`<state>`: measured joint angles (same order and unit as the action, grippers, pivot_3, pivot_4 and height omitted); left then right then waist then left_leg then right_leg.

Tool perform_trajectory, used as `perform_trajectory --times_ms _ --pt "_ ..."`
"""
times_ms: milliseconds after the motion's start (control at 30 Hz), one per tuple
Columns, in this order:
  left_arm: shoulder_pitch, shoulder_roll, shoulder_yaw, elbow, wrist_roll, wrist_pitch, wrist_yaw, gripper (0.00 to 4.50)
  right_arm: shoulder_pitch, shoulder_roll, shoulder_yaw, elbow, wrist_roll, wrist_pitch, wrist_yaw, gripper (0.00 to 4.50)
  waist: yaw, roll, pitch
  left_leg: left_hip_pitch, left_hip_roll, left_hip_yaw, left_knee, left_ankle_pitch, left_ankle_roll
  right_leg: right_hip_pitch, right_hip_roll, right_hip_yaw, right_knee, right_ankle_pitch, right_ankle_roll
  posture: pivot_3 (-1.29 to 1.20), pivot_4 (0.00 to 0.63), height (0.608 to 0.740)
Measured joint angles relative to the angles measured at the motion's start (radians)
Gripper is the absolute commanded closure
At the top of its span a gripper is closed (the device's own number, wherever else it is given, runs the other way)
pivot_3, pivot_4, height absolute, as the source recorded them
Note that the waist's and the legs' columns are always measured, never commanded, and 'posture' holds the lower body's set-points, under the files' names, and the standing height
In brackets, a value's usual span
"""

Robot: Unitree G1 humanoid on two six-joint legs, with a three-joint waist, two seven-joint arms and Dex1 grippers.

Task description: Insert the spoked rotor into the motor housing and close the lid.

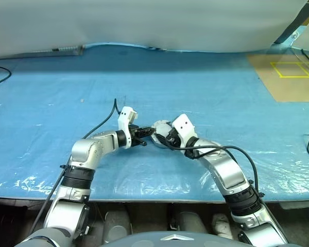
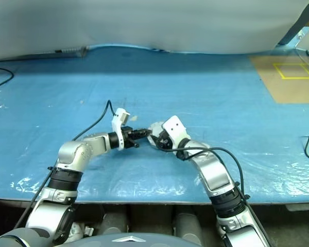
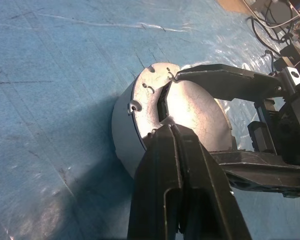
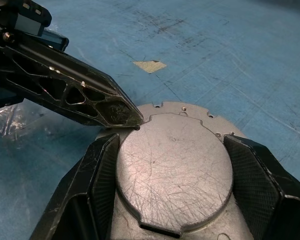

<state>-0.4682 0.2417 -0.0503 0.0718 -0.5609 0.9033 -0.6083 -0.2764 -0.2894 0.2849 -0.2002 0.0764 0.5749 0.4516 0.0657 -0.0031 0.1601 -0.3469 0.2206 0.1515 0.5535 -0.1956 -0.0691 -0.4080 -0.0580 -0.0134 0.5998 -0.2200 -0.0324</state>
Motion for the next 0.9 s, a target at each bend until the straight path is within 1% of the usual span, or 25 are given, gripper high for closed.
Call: perform_trajectory --times_ms 33,100,133,167,200,267,367,400,433,600,733,900 --pt "0.000 -0.001 -0.001 0.000 0.003 0.000 0.000 4.50 0.000 0.000 0.000 0.000 0.000 0.000 0.000 1.53 0.000 0.000 0.000 0.000 0.000 0.000 -0.001 0.000 0.000 0.000 0.000 0.000 0.000 0.000 0.000 0.00 0.150 0.740" --pt "-0.002 -0.005 -0.003 0.002 0.013 -0.003 0.000 4.50 0.001 0.000 -0.002 0.001 -0.002 0.000 0.000 0.80 0.001 0.000 -0.001 0.002 -0.001 0.000 -0.003 0.000 0.000 0.002 0.000 0.000 -0.002 0.000 0.000 0.00 0.150 0.740" --pt "-0.004 -0.008 -0.007 0.004 0.019 -0.007 0.000 4.50 0.001 0.002 -0.002 0.002 -0.002 0.001 0.001 0.55 0.001 0.000 -0.001 0.002 -0.001 0.000 -0.004 0.000 0.000 0.002 -0.001 0.000 -0.003 0.000 0.000 0.00 0.150 0.740" --pt "-0.009 -0.011 -0.014 0.007 0.025 -0.011 0.000 4.50 0.003 0.004 -0.003 0.001 -0.002 0.001 0.004 0.21 0.002 0.000 -0.002 0.002 -0.002 0.000 -0.005 0.000 0.000 0.002 -0.001 0.000 -0.004 0.000 0.000 0.00 0.150 0.740" --pt "-0.012 -0.014 -0.020 0.008 0.030 -0.014 0.000 4.50 0.003 0.006 -0.005 0.000 -0.001 0.002 0.004 0.06 0.004 0.000 -0.002 0.002 -0.003 0.000 -0.007 0.000 0.000 0.003 -0.001 0.000 -0.006 0.000 0.000 0.00 0.150 0.740" --pt "-0.014 -0.017 -0.027 0.010 0.035 -0.020 -0.001 4.50 0.012 0.007 -0.012 -0.012 0.003 0.004 0.005 0.06 0.006 0.001 -0.004 0.002 -0.003 0.000 -0.010 0.000 0.000 0.004 -0.001 -0.001 -0.010 0.000 0.000 0.00 0.150 0.740" --pt "-0.020 -0.020 -0.029 0.013 0.036 -0.022 -0.006 4.50 0.035 0.006 -0.038 -0.044 0.024 0.012 0.016 0.06 0.006 0.000 -0.004 -0.001 -0.004 -0.001 -0.010 0.000 0.000 0.004 -0.002 -0.001 -0.012 -0.001 0.002 0.00 0.150 0.740" --pt "-0.020 -0.021 -0.030 0.013 0.036 -0.022 -0.011 4.50 0.049 0.003 -0.056 -0.064 0.044 0.022 0.027 0.06 0.007 0.000 -0.004 -0.001 -0.006 -0.002 -0.012 0.000 0.000 0.004 -0.003 -0.001 -0.012 0.001 -0.002 0.00 0.150 0.740" --pt "-0.021 -0.021 -0.031 0.013 0.036 -0.023 -0.011 4.50 0.064 0.000 -0.073 -0.085 0.067 0.029 0.039 0.06 0.009 0.000 -0.004 -0.001 -0.007 -0.002 -0.013 0.000 0.000 0.004 -0.003 -0.001 -0.012 0.001 -0.002 0.00 0.150 0.740" --pt "-0.019 -0.008 -0.031 0.018 0.043 -0.033 -0.012 4.50 0.141 0.001 -0.231 -0.180 0.230 0.102 0.071 0.06 0.008 0.000 -0.004 -0.003 -0.007 -0.002 -0.014 0.000 0.000 0.003 -0.003 -0.002 -0.013 0.001 -0.002 0.00 0.150 0.740" --pt "-0.019 -0.009 -0.033 0.019 0.053 -0.040 -0.016 4.50 0.143 0.013 -0.314 -0.214 0.319 0.153 0.059 0.06 0.007 0.000 -0.004 -0.002 -0.007 -0.002 -0.013 0.000 0.000 0.003 -0.003 -0.001 -0.013 0.001 -0.001 0.00 0.150 0.740" --pt "-0.019 -0.012 -0.035 0.020 0.061 -0.046 -0.024 4.50 0.139 0.067 -0.387 -0.185 0.416 0.296 -0.018 0.06 0.009 0.000 -0.004 -0.003 -0.007 -0.003 -0.013 0.000 0.000 0.003 -0.004 -0.002 -0.013 0.001 -0.002 0.00 0.150 0.740"
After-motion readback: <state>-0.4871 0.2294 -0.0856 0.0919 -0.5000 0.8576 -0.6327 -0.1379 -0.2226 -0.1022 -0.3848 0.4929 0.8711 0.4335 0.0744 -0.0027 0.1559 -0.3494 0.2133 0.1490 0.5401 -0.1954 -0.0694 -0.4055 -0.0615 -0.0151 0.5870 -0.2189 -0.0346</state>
